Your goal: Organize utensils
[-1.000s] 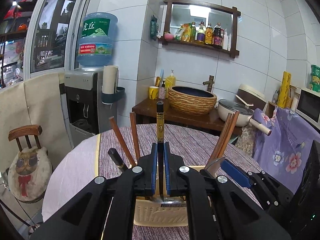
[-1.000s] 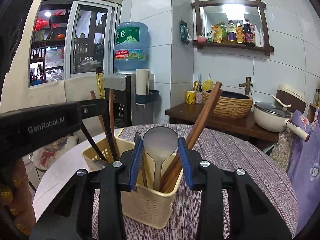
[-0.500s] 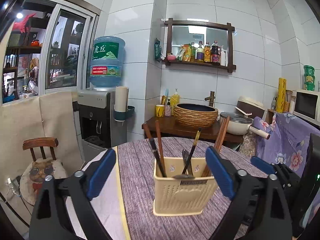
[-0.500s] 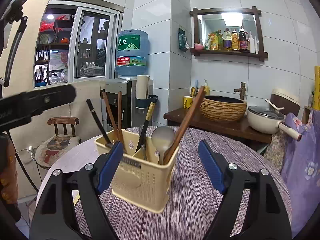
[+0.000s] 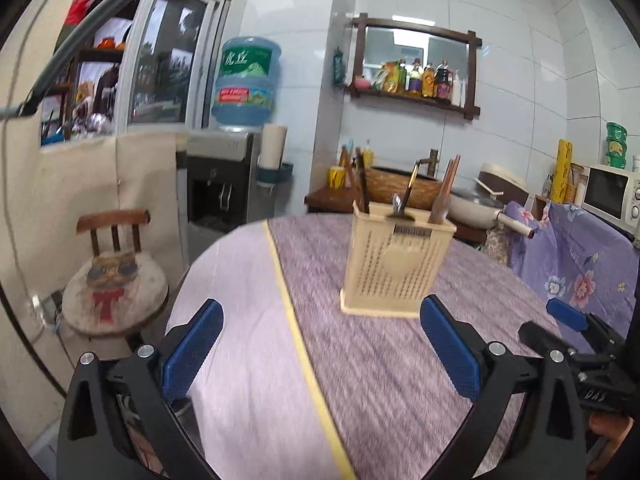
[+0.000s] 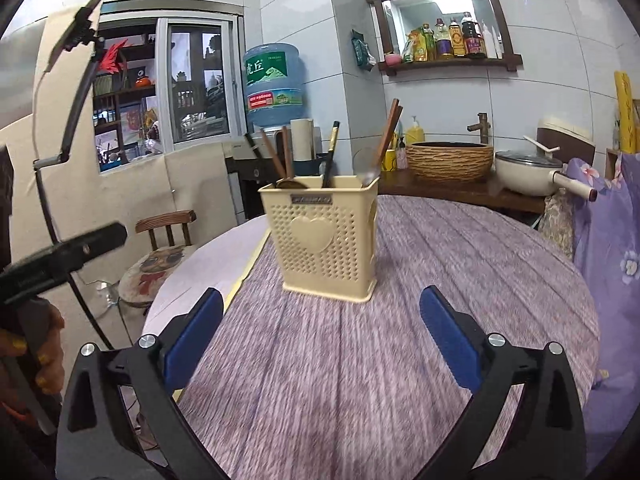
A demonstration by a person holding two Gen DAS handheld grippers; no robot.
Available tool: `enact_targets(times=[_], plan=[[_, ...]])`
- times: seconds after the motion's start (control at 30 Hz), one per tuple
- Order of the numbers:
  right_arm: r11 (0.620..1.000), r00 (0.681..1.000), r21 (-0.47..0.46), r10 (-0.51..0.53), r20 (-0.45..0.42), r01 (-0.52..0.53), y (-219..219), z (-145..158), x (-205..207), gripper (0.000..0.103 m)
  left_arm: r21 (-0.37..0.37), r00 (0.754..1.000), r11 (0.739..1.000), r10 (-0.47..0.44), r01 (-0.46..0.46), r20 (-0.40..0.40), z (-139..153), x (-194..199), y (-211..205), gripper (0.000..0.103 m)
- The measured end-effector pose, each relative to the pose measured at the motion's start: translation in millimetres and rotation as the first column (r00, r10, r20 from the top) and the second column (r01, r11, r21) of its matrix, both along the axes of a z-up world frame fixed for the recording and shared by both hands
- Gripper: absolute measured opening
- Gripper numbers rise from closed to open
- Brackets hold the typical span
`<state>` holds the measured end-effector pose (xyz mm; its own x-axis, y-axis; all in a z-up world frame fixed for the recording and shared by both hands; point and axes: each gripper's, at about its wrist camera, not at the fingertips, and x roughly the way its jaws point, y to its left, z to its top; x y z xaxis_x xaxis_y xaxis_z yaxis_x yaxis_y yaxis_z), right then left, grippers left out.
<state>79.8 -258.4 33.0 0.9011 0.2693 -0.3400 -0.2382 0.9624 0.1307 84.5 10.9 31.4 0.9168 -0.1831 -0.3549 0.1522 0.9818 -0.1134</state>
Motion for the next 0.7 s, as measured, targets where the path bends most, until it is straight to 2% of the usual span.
enact_targets(times=[0.27,0.5,0.7], plan=[[0.999,0.990,-0.013,0.042,0.133,-0.041,9,5,-59,0.097,0.046,0.999,0.998,0.041,-0.042,0.028,-13,-35,9,0.098],[0.998,0.983,-0.027,0.067,0.171,-0.063,11,4,-91,0.097,0.033,0.995,0.999,-0.024,0.021,0.098,-20,-63,0,0.098],[0.998,0.983,-0.022,0.054,0.177,-0.051,5,5,-105,0.097,-0.012,0.994,0.999,-0.037,0.039,0.105,-18,-69,-2,0.098]])
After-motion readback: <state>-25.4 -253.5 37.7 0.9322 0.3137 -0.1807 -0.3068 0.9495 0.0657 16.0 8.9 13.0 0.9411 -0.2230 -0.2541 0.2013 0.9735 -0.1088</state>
